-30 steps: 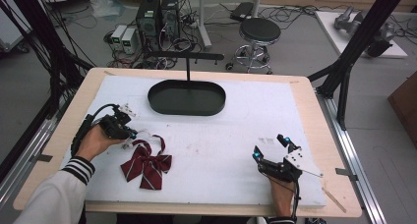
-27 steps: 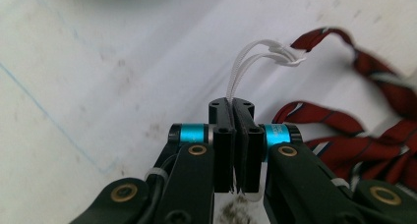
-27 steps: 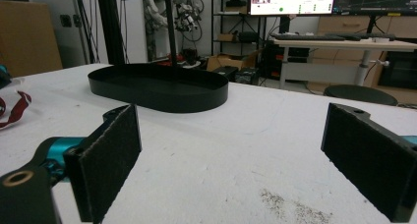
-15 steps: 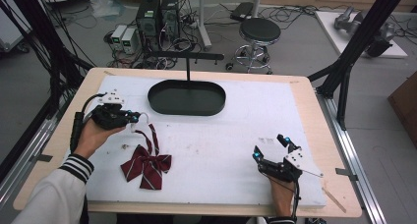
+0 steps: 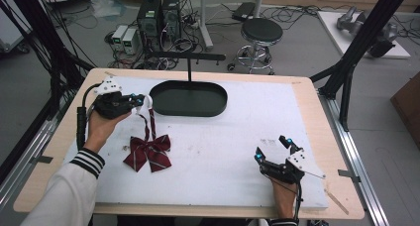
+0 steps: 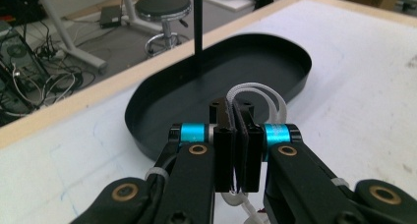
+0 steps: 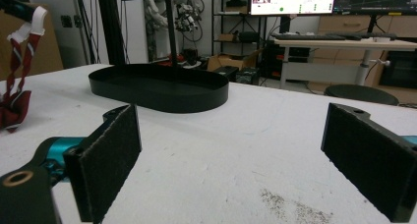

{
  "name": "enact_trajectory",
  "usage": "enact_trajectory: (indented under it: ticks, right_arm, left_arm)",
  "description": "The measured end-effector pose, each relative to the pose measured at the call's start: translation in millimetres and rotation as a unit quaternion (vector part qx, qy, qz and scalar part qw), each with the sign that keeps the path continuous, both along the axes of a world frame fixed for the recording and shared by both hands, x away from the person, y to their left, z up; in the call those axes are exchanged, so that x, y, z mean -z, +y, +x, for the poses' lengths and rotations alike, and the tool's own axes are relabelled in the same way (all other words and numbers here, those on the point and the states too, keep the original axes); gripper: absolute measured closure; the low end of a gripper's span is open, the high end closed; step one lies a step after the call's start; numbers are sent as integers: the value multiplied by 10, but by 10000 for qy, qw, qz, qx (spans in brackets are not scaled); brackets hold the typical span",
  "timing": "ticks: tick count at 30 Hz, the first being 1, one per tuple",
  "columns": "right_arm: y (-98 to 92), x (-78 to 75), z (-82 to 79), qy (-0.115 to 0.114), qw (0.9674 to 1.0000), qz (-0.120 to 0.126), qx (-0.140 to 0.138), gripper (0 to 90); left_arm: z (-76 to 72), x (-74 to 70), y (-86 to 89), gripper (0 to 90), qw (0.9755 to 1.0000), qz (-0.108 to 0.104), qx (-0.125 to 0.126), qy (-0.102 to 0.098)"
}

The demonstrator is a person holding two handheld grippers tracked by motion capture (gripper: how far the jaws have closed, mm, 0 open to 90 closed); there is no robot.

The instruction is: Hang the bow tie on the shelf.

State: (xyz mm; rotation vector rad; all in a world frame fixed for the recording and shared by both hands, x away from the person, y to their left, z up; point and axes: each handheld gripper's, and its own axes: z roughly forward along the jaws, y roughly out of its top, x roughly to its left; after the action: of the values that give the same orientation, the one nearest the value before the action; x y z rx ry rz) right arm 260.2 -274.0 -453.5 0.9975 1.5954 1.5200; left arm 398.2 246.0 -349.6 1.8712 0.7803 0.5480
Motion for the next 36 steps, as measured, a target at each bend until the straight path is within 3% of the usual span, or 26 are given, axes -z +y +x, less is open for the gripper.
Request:
enact_trajectory:
  ticks: [6,13,23,36]
  right_arm:
    - [5,0,-1,-29,10000,-50,13,71]
    - [2,1,1,-10,10000,-12,14,70]
    - [-2,0,-1,19,10000,16,2,70]
    - [-1,-2,7,43,10000,12,8,70]
  left_arm:
    - [141,-129,-145,873,9989,-317,34,-341]
    - [318,-171,-273,873,9974,-556,-11,-466]
    - [520,-319,-350,873,9960,-640,-109,-610]
    - [747,-642,-378,873,9938,-684,-302,-819]
